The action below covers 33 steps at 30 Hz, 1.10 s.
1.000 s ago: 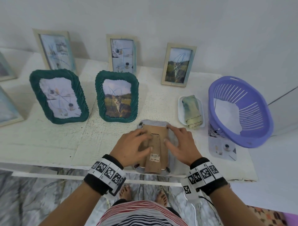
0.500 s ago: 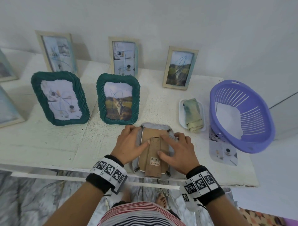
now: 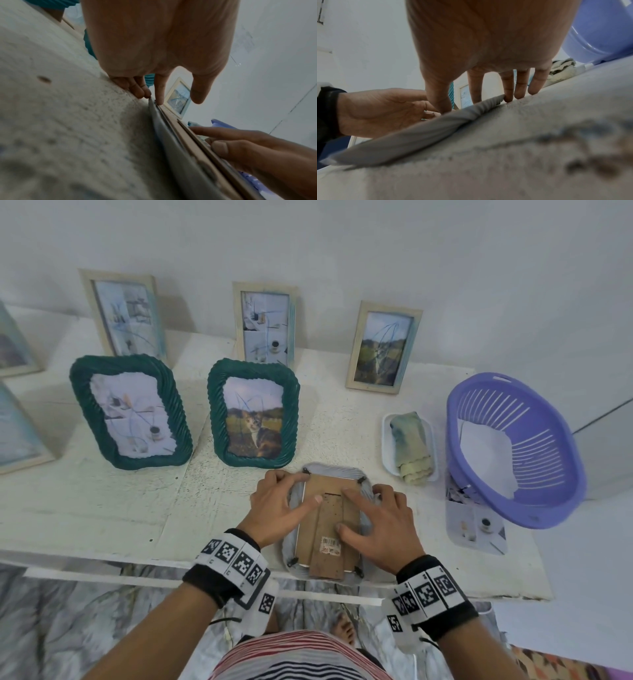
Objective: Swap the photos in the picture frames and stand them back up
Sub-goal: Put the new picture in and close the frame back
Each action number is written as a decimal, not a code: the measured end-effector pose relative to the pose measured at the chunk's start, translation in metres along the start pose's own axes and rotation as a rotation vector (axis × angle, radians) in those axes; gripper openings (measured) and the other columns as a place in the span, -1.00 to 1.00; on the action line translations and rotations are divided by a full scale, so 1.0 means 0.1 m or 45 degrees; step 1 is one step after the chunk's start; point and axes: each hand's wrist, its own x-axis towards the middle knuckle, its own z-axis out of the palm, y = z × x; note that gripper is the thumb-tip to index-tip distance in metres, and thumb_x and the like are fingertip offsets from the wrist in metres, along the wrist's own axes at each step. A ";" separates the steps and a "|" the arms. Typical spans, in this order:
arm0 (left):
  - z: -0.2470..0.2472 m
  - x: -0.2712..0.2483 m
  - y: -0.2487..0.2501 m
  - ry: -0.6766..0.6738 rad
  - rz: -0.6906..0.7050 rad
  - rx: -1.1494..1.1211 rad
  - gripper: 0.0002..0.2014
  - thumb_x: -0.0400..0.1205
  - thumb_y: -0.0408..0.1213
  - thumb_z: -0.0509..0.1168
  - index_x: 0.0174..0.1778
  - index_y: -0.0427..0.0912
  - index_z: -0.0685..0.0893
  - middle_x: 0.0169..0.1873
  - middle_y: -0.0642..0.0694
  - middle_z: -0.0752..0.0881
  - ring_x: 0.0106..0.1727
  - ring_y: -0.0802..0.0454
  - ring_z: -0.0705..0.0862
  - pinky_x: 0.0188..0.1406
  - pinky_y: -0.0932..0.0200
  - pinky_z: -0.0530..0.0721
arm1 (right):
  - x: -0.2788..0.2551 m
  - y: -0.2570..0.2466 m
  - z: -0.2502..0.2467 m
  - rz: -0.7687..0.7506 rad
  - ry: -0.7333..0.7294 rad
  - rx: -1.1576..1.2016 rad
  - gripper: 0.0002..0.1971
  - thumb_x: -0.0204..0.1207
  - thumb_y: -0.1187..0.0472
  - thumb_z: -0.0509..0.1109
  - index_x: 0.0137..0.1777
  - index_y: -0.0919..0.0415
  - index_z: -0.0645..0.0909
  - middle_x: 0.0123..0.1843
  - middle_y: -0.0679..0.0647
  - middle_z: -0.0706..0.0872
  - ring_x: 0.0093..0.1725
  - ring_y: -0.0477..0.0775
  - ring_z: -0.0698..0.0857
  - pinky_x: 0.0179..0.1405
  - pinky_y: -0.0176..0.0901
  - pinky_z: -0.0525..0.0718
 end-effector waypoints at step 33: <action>-0.05 -0.25 0.19 -0.029 0.329 0.095 -0.39 0.66 0.34 -0.01 0.48 0.04 0.49 0.39 0.09 0.58 0.37 0.10 0.53 0.36 0.05 0.51 | -0.29 -0.32 -0.55 0.292 0.210 1.404 -0.85 0.67 0.26 0.24 0.10 0.18 0.64 -0.10 0.31 0.78 -0.09 0.33 0.74 -0.12 0.19 0.73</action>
